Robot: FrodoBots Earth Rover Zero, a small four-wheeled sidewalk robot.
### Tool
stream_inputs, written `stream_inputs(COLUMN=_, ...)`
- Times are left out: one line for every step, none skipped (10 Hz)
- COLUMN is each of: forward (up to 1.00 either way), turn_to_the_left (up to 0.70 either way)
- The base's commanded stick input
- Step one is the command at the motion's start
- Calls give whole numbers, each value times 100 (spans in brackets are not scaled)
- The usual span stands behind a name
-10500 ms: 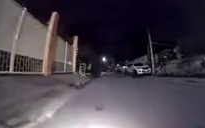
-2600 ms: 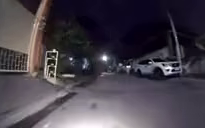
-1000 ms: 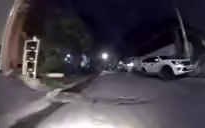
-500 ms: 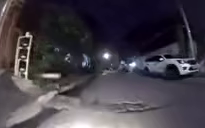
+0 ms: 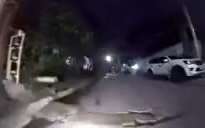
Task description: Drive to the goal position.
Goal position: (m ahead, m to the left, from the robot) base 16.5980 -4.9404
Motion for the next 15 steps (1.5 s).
stream_inputs(forward=70, turn_to_the_left=0)
stream_inputs(forward=70, turn_to_the_left=0)
stream_inputs(forward=70, turn_to_the_left=0)
stream_inputs(forward=70, turn_to_the_left=0)
stream_inputs(forward=70, turn_to_the_left=0)
stream_inputs(forward=70, turn_to_the_left=0)
stream_inputs(forward=70, turn_to_the_left=0)
stream_inputs(forward=70, turn_to_the_left=0)
stream_inputs(forward=70, turn_to_the_left=0)
stream_inputs(forward=70, turn_to_the_left=0)
stream_inputs(forward=70, turn_to_the_left=0)
stream_inputs(forward=70, turn_to_the_left=-25)
stream_inputs(forward=70, turn_to_the_left=-35)
stream_inputs(forward=70, turn_to_the_left=-35)
stream_inputs(forward=70, turn_to_the_left=-35)
